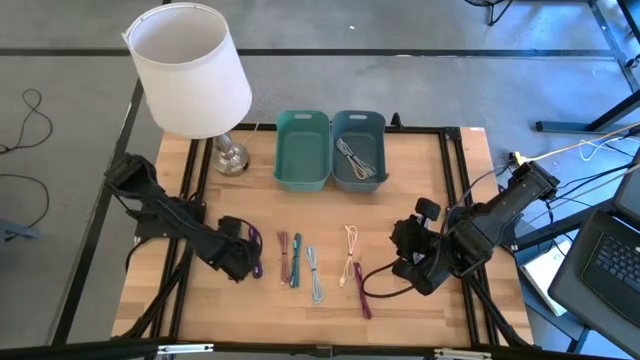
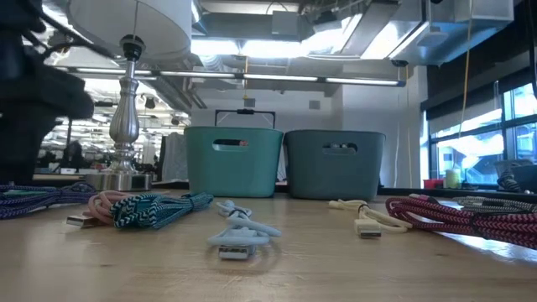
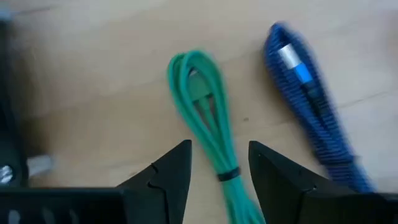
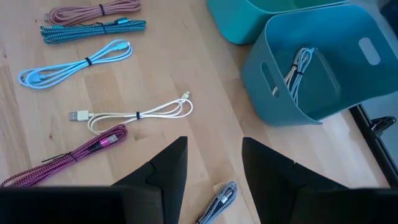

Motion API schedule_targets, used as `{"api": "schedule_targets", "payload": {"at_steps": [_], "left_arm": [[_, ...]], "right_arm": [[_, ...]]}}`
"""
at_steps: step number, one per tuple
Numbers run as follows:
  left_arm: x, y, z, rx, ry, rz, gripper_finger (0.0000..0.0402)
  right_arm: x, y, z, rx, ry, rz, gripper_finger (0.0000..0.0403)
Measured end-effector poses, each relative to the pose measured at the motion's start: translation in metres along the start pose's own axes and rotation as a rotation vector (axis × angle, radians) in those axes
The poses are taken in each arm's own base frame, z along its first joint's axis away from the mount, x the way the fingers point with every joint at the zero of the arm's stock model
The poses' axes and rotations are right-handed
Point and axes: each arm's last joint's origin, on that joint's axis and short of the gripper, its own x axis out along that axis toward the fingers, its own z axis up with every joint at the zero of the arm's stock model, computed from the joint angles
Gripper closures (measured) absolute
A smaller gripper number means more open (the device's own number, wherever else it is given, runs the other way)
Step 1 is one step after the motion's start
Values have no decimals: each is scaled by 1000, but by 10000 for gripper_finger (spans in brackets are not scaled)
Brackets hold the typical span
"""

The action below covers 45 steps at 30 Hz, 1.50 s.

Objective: Pick and place USB-C Cables
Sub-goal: Put the green charger cable into the blue bin

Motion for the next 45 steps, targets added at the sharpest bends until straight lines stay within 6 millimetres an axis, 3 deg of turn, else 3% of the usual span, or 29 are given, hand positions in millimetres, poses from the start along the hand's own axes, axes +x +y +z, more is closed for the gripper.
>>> {"api": "schedule_targets", "payload": {"at_steps": [12,20,24,30,34,45], "left_arm": [[16,-10,-7,36,16,36,267],[14,-8,-8,92,-33,28,384],[9,3,-8,130,-50,69,392],[-20,16,-7,180,-58,23,394],[-47,19,-6,221,-114,-109,395],[-120,13,-12,458,-702,-658,394]], "right_arm": [[0,0,0,2,-13,-8,247],[0,0,1,2,-14,-7,247],[0,0,1,2,-14,-7,247],[0,0,1,2,-14,-7,247],[0,0,1,2,-17,-10,247],[0,-1,2,-1,-64,-44,247]]}}
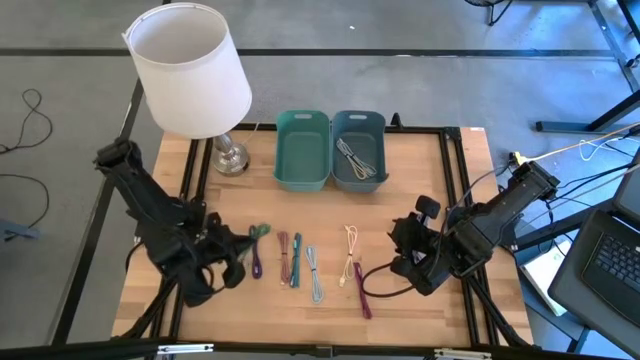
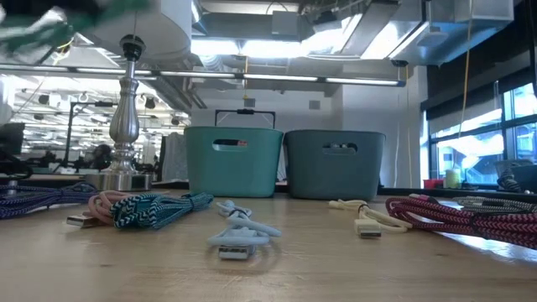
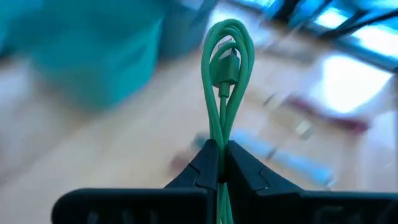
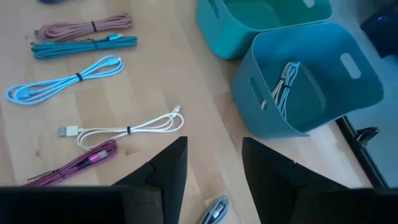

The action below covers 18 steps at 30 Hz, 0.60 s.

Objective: Pick and place USB-C Cables
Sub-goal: Put the green charger cable into the blue bin

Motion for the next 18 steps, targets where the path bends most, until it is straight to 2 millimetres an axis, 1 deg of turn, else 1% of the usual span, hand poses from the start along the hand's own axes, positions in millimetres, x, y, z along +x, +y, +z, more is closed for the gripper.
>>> {"api": "schedule_targets", "payload": {"at_steps": [3,5,9,12,15,18], "left_arm": [[-6,-11,7,117,-134,-48,393],[-7,-18,11,190,-183,-58,393],[-6,-29,20,303,-229,-70,396],[-2,-37,29,384,-230,-116,396],[5,-46,41,456,-232,-215,397],[18,-52,51,513,-282,-381,397]], "right_arm": [[0,0,1,1,-18,-13,247],[0,0,1,1,-24,-17,247],[0,0,2,8,-48,-27,247],[0,0,3,15,-73,-37,247],[0,1,4,27,-92,-37,247],[0,2,5,34,-96,-30,247]]}}
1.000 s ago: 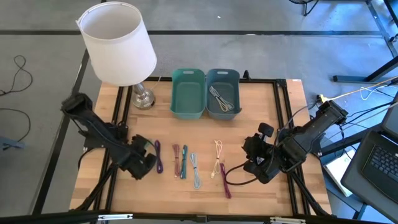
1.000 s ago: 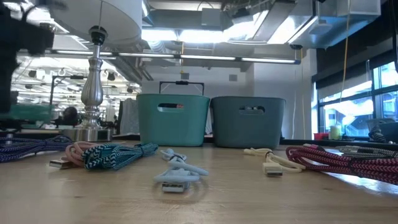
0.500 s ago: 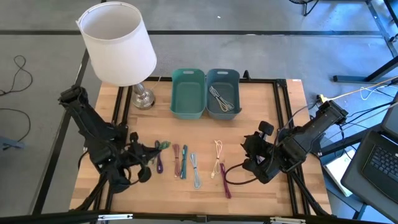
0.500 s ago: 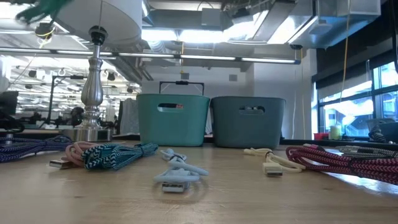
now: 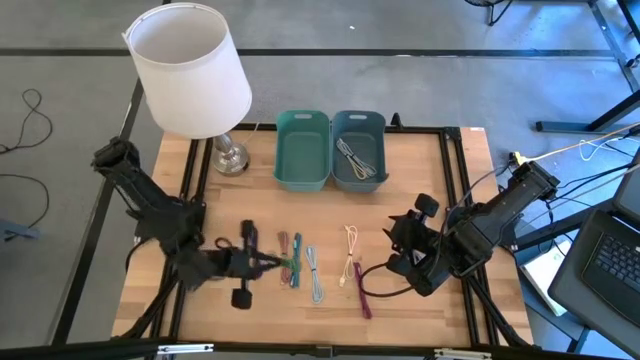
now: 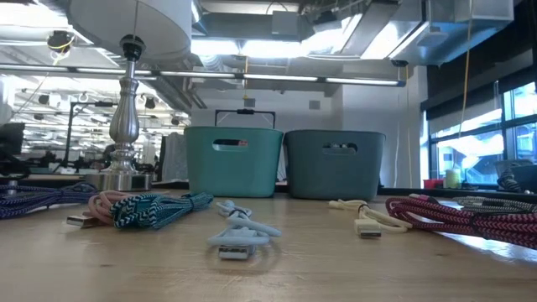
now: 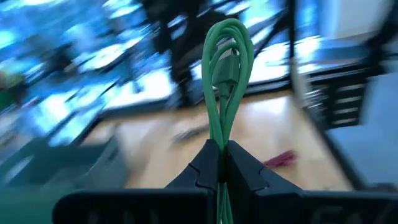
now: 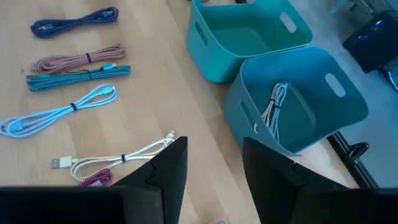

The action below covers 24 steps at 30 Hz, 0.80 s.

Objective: Pick and place USB-C Cables
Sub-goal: Put the green charger cable into the blue bin

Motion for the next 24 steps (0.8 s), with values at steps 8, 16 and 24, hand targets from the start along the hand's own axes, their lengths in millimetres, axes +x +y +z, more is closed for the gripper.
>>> {"api": "schedule_targets", "payload": {"at_steps": [8,16,24], "left_arm": [[38,40,-12,69,-325,-271,396],[67,97,-19,13,-340,-346,395],[74,130,-19,21,-393,-319,394]], "right_arm": [[0,3,3,10,-38,13,247],[-1,14,15,-67,-189,13,247],[-3,23,35,-118,-345,7,247]]}}
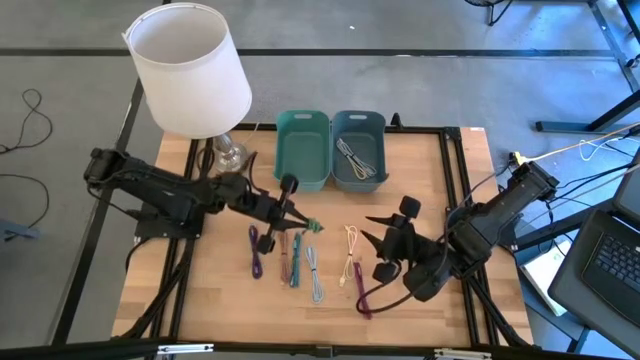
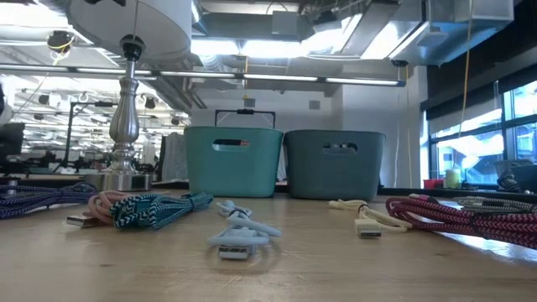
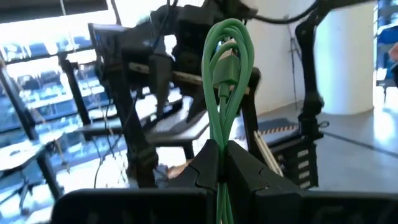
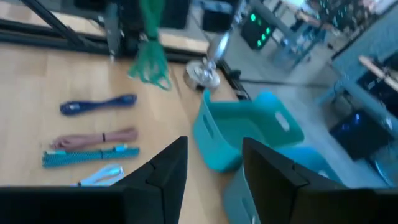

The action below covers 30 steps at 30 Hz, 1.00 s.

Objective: Pick and place USB-C Cables
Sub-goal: Put the green charger cable into the blue bin

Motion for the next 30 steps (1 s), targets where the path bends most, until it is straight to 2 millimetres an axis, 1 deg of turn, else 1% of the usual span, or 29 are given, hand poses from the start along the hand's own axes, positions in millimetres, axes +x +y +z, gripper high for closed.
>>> {"api": "schedule_targets", "payload": {"at_steps": [3,6,12,15,19,25,30], "left_arm": [[-1,6,1,10,-24,2,394],[-3,12,1,8,-32,25,394],[-4,17,1,-4,-35,46,394],[-4,17,2,-4,-47,24,394],[-4,16,3,-17,-63,-2,394],[-4,16,3,-16,-62,-2,394],[-4,16,3,-16,-62,-2,394]], "right_arm": [[6,0,11,-15,-44,26,247],[15,-1,22,-28,-80,94,247],[38,-2,38,-64,-160,181,247],[51,-3,42,-89,-177,201,247],[63,-10,44,-92,-180,247,247],[70,-17,52,-81,-248,296,247],[81,-19,55,-72,-275,330,255]]}}
